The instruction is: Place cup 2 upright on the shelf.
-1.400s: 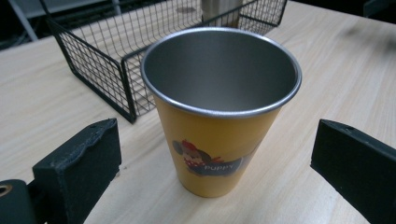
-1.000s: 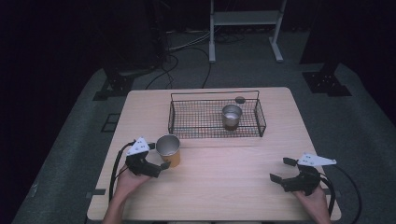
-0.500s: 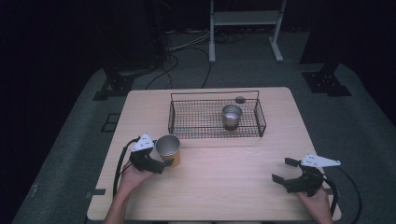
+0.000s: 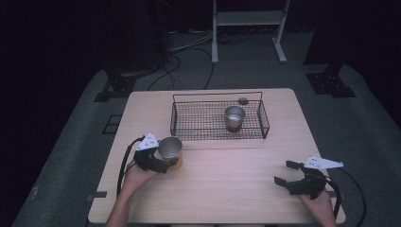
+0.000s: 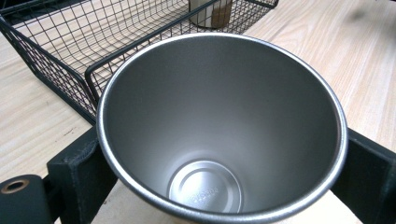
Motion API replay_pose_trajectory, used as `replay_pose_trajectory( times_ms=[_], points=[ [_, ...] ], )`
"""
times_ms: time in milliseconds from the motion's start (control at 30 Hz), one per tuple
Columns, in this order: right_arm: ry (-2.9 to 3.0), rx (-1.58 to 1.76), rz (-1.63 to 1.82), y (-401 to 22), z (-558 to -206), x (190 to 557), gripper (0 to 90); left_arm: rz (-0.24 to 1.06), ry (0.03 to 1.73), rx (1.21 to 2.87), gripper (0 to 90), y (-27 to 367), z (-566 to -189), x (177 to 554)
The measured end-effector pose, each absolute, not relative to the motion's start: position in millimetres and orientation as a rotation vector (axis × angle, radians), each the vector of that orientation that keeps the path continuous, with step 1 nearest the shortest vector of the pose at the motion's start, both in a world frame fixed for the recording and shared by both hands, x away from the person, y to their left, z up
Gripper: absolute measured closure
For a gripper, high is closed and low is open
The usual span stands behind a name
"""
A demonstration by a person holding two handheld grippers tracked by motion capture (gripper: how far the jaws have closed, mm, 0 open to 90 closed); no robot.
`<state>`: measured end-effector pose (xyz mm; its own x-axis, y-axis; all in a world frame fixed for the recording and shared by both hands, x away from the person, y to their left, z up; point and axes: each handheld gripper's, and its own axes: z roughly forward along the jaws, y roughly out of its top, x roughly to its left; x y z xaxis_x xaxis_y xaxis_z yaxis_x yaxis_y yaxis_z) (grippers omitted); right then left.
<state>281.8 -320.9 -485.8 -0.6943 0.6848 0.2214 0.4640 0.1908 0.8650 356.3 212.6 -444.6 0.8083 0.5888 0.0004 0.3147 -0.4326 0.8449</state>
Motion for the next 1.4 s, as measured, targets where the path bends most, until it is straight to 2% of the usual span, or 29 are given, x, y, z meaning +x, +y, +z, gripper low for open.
replay_pose_trajectory(
  times_ms=[433,900,1400],
  points=[
    [2.259,1.117,1.502,-322.4,-487.7,281.7,6.1,0.352,0.667,2.042,12.0,213.7,-445.0,358.0],
    [2.278,1.107,1.502,-321.0,-488.8,283.1,6.1,0.335,0.677,2.052,13.6,212.6,-443.0,360.4],
    [2.287,1.103,1.491,-321.3,-489.1,283.0,6.1,0.326,0.597,2.073,13.7,200.8,-418.2,355.1]
  ],
)
